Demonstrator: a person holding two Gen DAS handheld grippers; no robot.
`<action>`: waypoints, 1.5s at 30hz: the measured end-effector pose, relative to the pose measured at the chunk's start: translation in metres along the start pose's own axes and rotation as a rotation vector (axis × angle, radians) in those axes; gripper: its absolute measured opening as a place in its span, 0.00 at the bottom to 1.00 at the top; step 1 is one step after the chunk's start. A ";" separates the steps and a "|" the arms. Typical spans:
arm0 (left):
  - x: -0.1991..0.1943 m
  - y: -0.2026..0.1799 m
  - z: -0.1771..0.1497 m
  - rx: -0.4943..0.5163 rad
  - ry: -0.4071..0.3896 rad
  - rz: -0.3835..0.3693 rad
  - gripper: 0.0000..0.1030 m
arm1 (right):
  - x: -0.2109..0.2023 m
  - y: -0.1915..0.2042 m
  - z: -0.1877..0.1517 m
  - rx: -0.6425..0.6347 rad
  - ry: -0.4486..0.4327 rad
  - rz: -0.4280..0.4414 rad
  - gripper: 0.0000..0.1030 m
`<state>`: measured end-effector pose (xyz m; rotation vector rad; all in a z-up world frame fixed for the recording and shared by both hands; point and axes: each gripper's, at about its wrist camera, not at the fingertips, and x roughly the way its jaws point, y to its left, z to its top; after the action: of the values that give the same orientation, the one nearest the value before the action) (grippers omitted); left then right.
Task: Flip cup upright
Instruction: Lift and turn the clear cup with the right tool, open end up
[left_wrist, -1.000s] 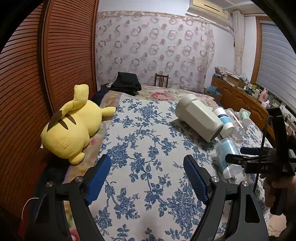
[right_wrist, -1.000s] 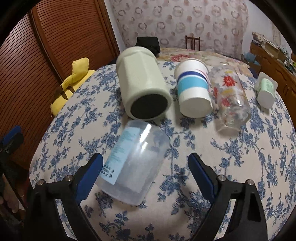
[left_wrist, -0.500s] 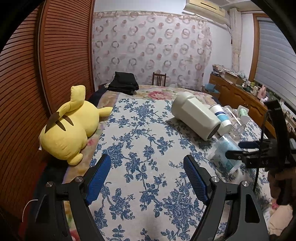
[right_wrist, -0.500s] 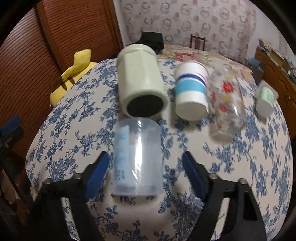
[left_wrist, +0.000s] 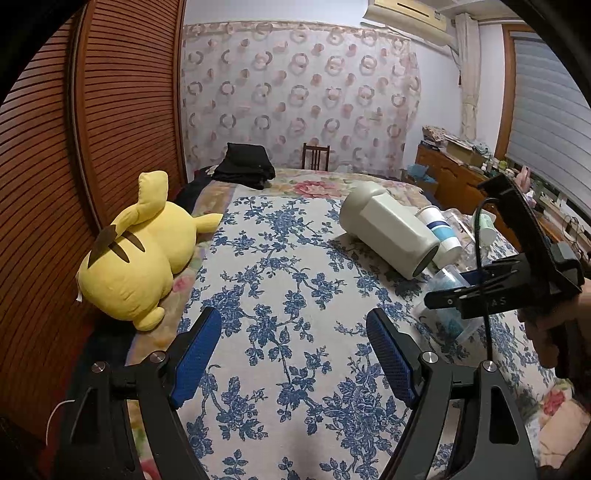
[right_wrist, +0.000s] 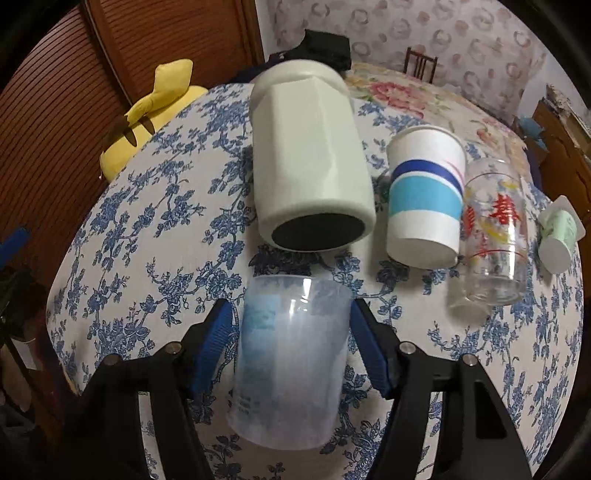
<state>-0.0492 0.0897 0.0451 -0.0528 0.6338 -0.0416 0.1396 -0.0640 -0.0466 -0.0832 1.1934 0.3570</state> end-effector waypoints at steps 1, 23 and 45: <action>-0.001 -0.001 0.000 0.001 0.000 0.000 0.80 | 0.001 0.000 0.000 -0.001 0.003 0.003 0.56; 0.005 -0.012 0.004 0.025 0.004 -0.004 0.80 | -0.059 -0.017 -0.046 0.040 -0.463 0.077 0.56; 0.006 -0.017 0.004 0.034 0.009 -0.017 0.80 | -0.060 -0.019 -0.064 -0.020 -0.457 0.056 0.56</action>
<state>-0.0419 0.0722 0.0455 -0.0256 0.6413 -0.0693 0.0689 -0.1115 -0.0177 0.0153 0.7411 0.4119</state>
